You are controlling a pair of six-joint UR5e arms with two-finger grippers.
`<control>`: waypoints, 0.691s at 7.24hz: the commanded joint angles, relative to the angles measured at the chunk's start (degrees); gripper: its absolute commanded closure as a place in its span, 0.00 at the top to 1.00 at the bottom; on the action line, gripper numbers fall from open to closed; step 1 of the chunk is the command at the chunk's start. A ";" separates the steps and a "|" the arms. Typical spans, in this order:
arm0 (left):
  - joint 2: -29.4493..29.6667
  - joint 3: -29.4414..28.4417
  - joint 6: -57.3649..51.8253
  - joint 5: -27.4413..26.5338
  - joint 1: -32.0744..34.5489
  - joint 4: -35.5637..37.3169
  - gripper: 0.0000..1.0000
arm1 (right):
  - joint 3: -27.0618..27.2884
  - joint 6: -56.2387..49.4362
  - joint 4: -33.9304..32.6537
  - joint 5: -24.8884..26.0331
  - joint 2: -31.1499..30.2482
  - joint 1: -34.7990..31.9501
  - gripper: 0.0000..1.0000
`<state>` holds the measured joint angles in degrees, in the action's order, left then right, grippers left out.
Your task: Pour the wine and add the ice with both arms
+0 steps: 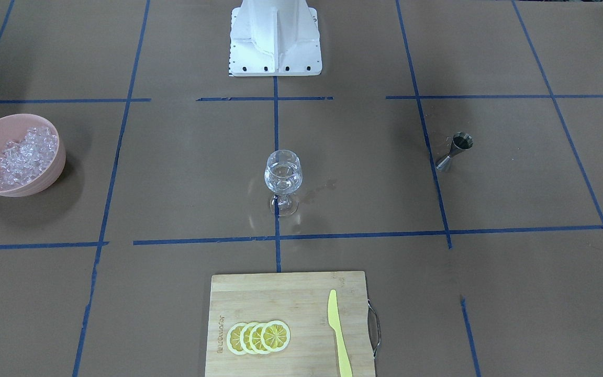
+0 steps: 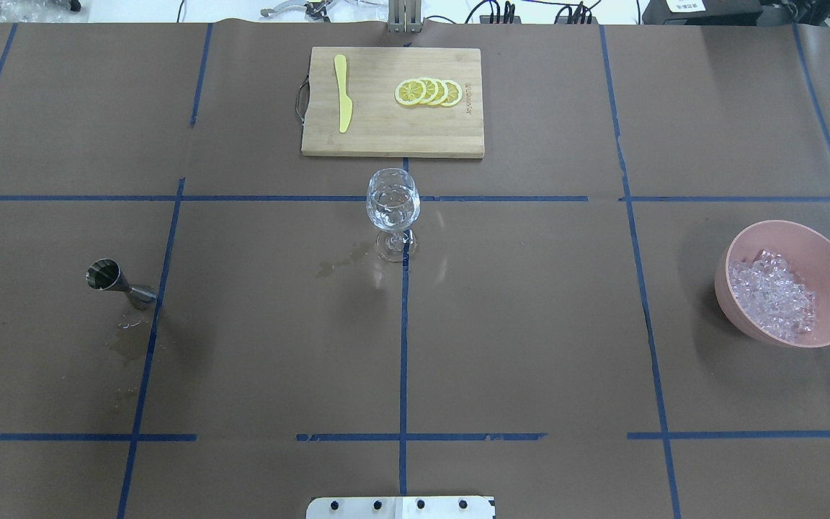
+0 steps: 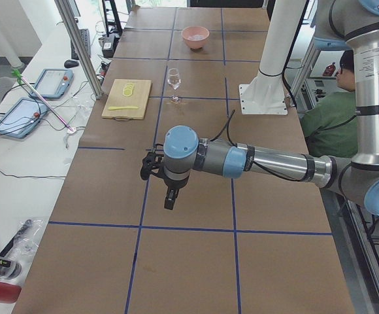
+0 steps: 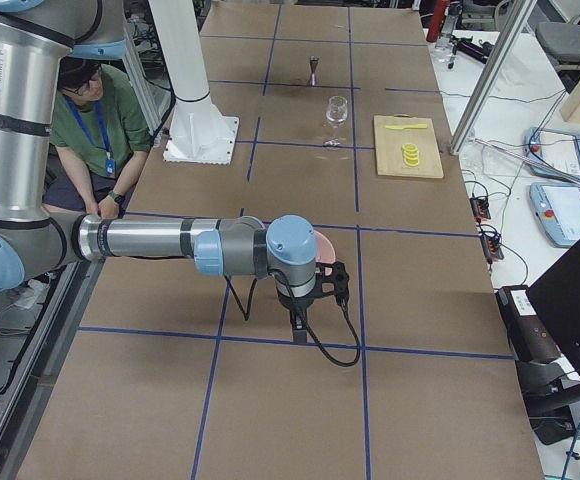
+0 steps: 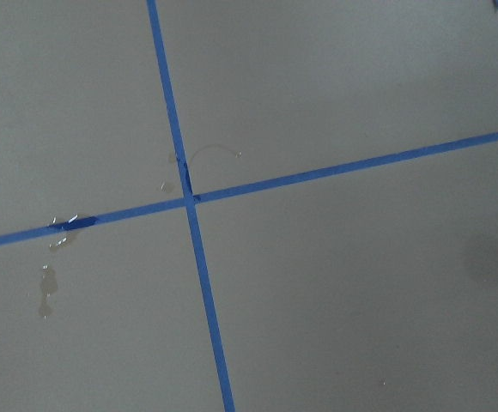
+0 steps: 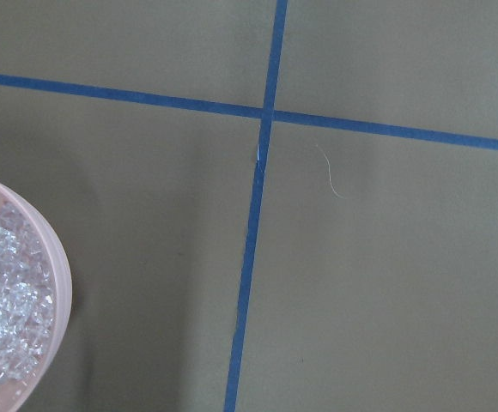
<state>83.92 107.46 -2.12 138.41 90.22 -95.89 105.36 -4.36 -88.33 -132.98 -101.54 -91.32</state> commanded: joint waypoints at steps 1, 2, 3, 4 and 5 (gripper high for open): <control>1.25 -0.49 -0.34 0.37 0.05 -8.55 1.00 | 0.11 0.31 3.58 -0.09 0.65 0.00 1.00; 0.63 -2.32 0.35 0.11 0.05 -18.62 1.00 | 0.11 0.32 3.69 -0.26 0.56 0.00 1.00; 1.15 -4.17 4.45 0.11 0.05 -25.59 1.00 | 0.02 0.14 3.86 -0.09 0.56 0.00 1.00; 0.28 -4.97 5.28 0.28 0.05 -34.28 1.00 | 0.02 0.23 3.87 -0.26 0.64 0.00 1.00; -0.42 -6.02 5.54 0.11 0.05 -39.50 1.00 | -0.07 0.31 3.87 -1.31 0.82 0.00 1.00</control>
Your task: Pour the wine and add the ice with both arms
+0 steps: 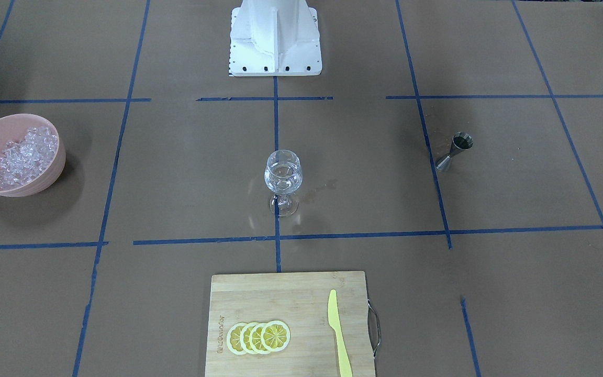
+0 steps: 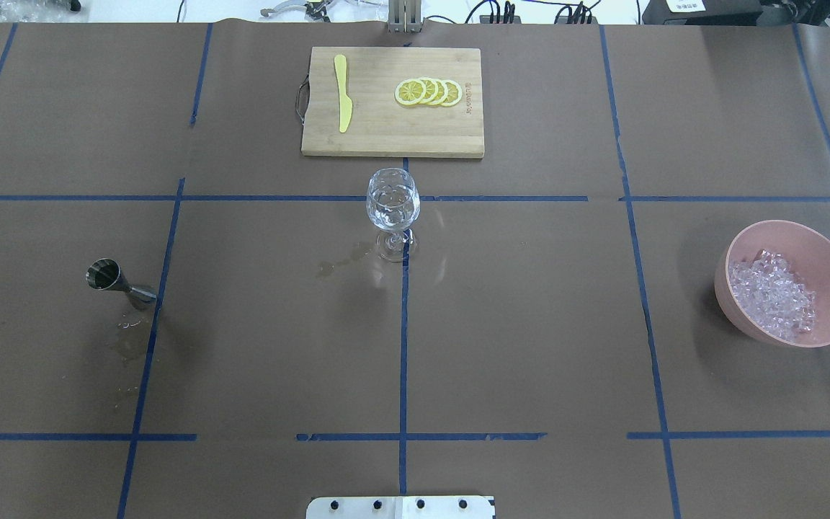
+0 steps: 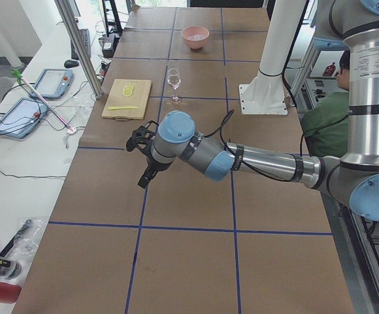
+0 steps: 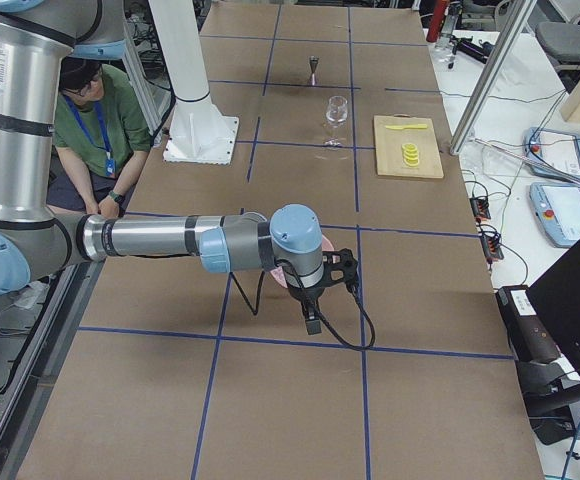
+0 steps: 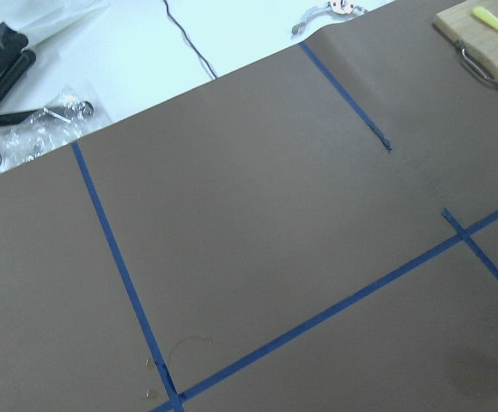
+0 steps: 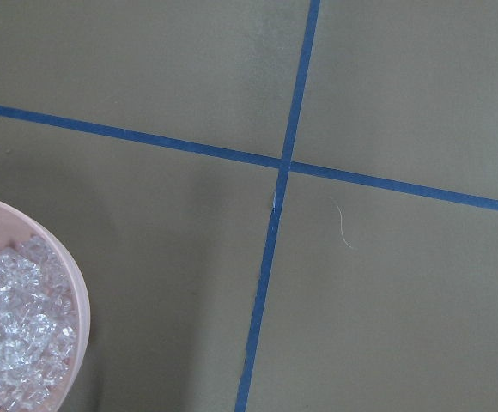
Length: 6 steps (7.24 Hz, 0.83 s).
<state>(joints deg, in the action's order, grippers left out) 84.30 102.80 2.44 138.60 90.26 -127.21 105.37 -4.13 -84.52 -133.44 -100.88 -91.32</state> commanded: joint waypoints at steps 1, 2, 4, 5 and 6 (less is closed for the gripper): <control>-0.97 -1.38 0.99 -0.43 0.00 -14.32 1.00 | 0.27 0.17 0.06 -1.03 0.15 0.00 1.00; -0.63 -0.94 1.42 0.00 -0.43 -15.43 1.00 | 0.62 0.09 0.06 -1.03 0.15 0.00 1.00; -0.27 1.25 16.28 -2.53 -3.49 -22.59 1.00 | 0.45 0.17 0.06 -1.12 0.07 0.00 1.00; -0.36 1.43 24.81 -10.73 -9.69 -28.56 1.00 | 0.36 0.17 -0.03 -1.12 -0.02 0.00 1.00; -0.45 1.43 30.81 -17.94 -15.23 -32.28 1.00 | 0.28 0.17 -0.03 -1.12 -0.11 0.00 1.00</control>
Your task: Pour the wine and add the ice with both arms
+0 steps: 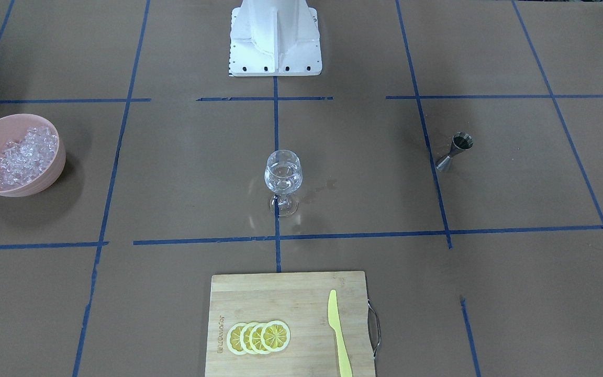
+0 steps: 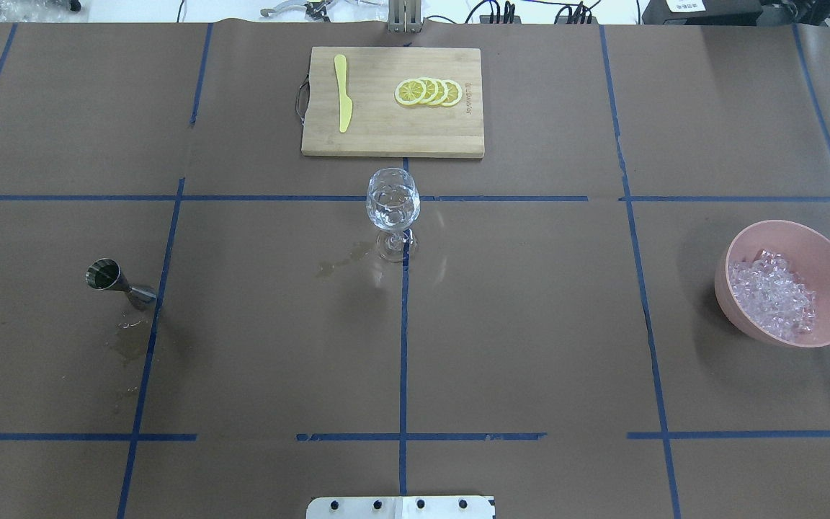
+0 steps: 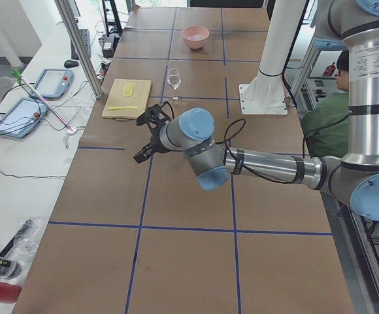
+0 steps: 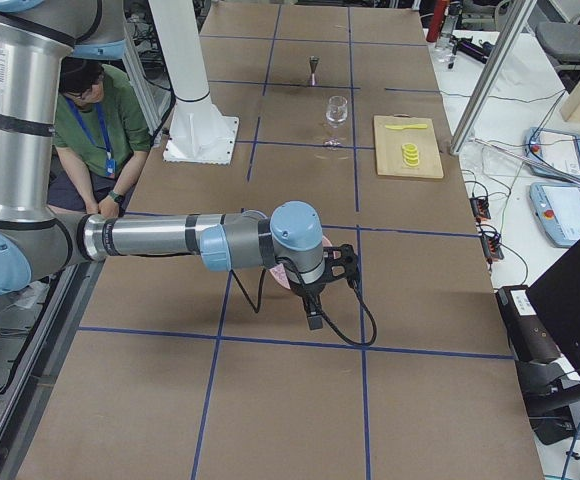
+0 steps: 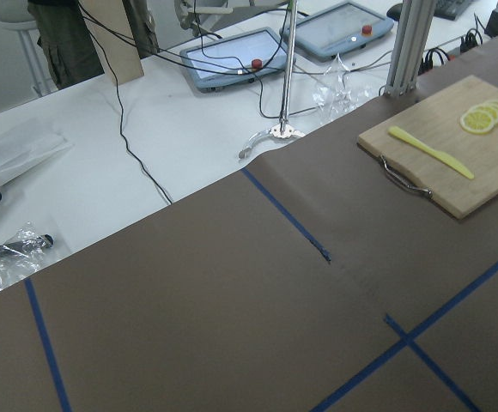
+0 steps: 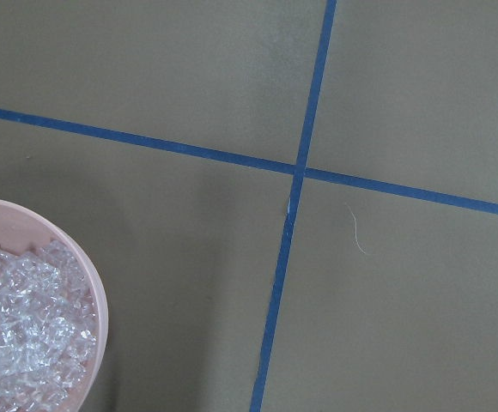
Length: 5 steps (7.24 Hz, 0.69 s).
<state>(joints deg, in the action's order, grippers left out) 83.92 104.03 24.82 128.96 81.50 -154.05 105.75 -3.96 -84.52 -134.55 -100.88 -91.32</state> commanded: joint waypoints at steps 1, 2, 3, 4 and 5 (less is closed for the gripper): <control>-0.51 0.21 13.28 -14.64 -11.84 -9.82 1.00 | 0.07 0.00 -0.03 -0.02 -0.37 0.00 1.00; -2.86 0.39 16.72 -23.67 -18.25 -14.39 1.00 | 0.16 0.00 -0.03 -0.19 -0.63 -0.09 1.00; -4.71 0.48 19.36 -32.63 -24.66 -17.83 1.00 | 0.07 -0.08 0.06 -0.10 -0.63 -0.09 1.00; -6.91 0.74 20.00 -38.29 -28.21 -21.00 1.00 | 0.07 -0.08 0.06 -0.19 -0.72 -0.09 1.00; -9.19 1.17 20.00 -45.57 -32.16 -23.81 1.00 | 0.16 -0.08 0.06 -0.19 -0.72 -0.09 1.00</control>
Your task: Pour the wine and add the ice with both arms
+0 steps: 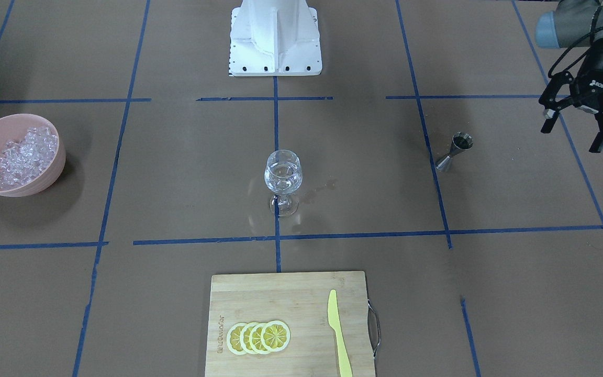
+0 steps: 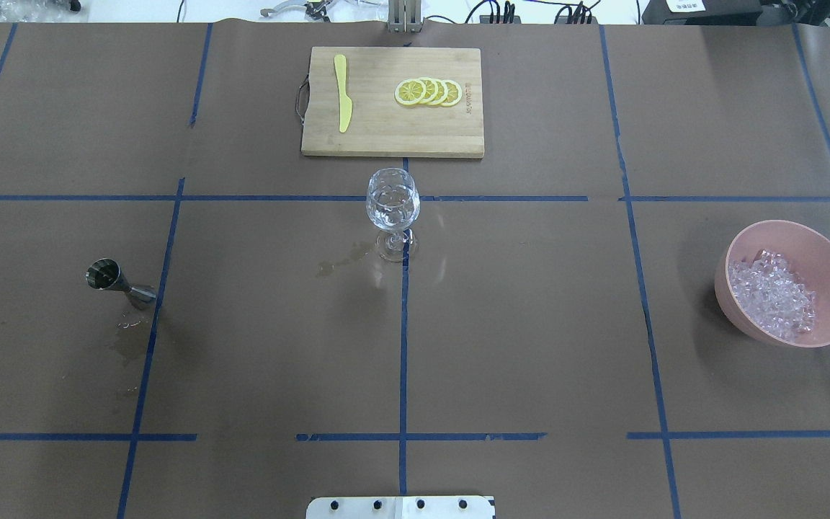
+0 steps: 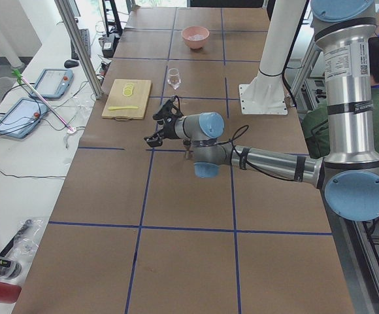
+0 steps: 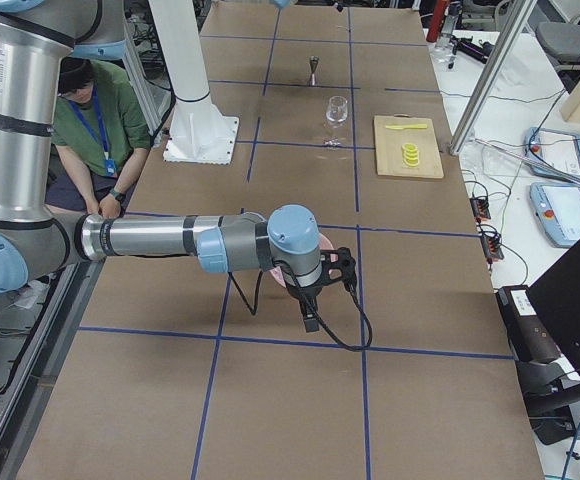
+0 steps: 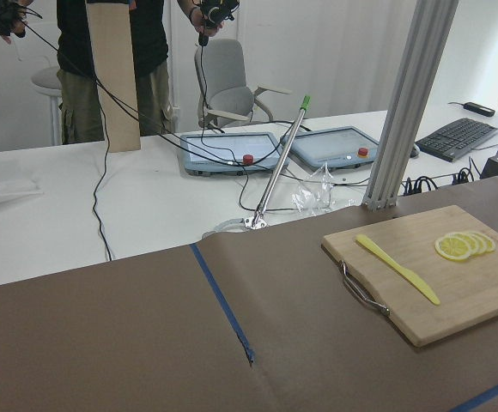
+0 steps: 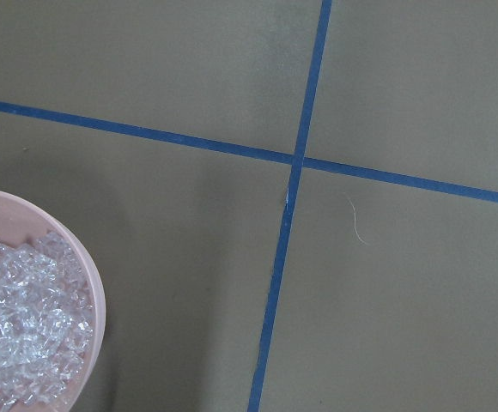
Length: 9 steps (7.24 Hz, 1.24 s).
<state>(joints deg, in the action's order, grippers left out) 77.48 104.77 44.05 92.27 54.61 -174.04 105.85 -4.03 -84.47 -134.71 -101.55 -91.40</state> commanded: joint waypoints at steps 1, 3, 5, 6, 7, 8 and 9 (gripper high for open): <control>-3.21 0.53 0.86 -18.87 -11.30 -4.19 1.00 | 0.06 -0.01 0.01 -0.03 -0.14 -0.01 1.00; -3.65 0.35 1.83 -36.04 -23.44 -4.11 1.00 | -0.03 -0.01 0.01 0.06 -0.05 -0.01 1.00; -3.57 -0.26 3.49 -51.60 -35.92 -3.85 1.00 | -0.11 -0.01 0.01 0.06 -0.14 -0.09 1.00; -3.39 -1.83 5.68 -56.62 -39.80 -3.76 1.00 | -0.20 -0.01 0.01 0.06 -0.14 -0.09 1.00; -2.52 -3.33 5.87 -60.24 -42.28 -3.76 1.00 | -0.20 -0.01 0.01 0.06 -0.14 -0.09 1.00; -1.21 -4.56 5.87 -62.02 -43.95 -3.67 1.00 | -0.20 -0.01 0.01 0.06 -0.14 -0.09 1.00; 0.63 -5.96 5.87 -62.12 -44.93 -3.58 1.00 | -0.29 -0.01 0.01 0.06 -0.14 -0.09 1.00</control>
<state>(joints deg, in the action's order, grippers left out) 76.25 100.45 49.81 31.47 11.42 -177.72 105.62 -4.04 -84.46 -134.65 -101.69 -91.49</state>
